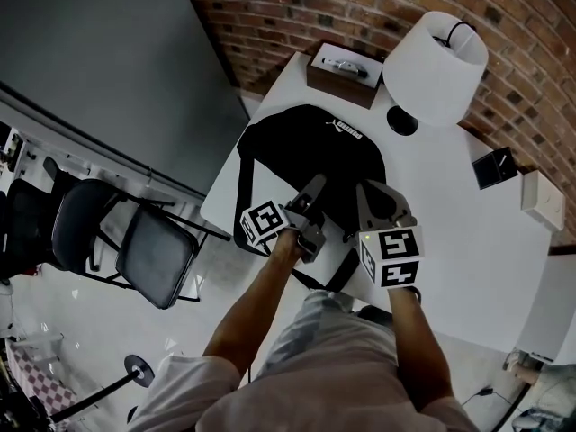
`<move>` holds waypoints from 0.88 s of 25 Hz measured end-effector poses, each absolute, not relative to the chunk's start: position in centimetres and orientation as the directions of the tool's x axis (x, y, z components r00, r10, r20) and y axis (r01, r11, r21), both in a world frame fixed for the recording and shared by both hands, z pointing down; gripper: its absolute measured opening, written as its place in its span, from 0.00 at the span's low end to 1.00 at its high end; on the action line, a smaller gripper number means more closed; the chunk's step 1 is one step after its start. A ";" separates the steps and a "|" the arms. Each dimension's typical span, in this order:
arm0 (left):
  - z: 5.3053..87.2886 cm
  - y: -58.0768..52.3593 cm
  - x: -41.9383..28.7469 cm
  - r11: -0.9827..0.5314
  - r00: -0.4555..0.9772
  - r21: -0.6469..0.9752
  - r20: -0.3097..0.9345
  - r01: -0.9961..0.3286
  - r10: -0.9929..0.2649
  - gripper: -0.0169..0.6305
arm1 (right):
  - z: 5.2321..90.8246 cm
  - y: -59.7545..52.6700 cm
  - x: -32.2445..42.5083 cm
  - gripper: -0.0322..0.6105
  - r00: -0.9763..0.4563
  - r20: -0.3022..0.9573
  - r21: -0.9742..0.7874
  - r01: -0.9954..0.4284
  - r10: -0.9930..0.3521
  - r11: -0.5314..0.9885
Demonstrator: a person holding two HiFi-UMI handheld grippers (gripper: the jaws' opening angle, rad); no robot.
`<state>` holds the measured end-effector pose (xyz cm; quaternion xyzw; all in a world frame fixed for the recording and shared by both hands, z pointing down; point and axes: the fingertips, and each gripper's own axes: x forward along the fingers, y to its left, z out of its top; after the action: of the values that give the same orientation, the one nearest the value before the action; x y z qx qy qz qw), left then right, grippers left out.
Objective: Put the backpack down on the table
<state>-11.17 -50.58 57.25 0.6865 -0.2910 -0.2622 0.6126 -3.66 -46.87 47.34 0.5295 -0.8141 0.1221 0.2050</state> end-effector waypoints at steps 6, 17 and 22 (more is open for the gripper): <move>57.7 -49.4 -12.0 -0.078 0.688 0.993 0.003 -0.087 -0.725 0.37 | 47.3 -45.8 -3.9 0.05 -0.360 0.460 0.019 -0.910 -0.812 0.414; 57.7 -47.1 -14.3 -0.055 0.643 0.989 0.048 -0.140 -0.764 0.37 | 47.0 -44.3 -5.2 0.05 -0.407 0.449 0.004 -0.889 -0.795 0.457; 57.0 -45.8 -14.3 -0.091 0.655 0.972 0.076 -0.217 -0.752 0.37 | 47.0 -43.4 -5.2 0.05 -0.431 0.441 -0.028 -0.883 -0.787 0.468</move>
<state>-14.28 -45.76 56.95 0.7017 -0.3451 -0.2308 0.5791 -5.20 -43.38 46.97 0.4996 -0.8360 0.1286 0.1870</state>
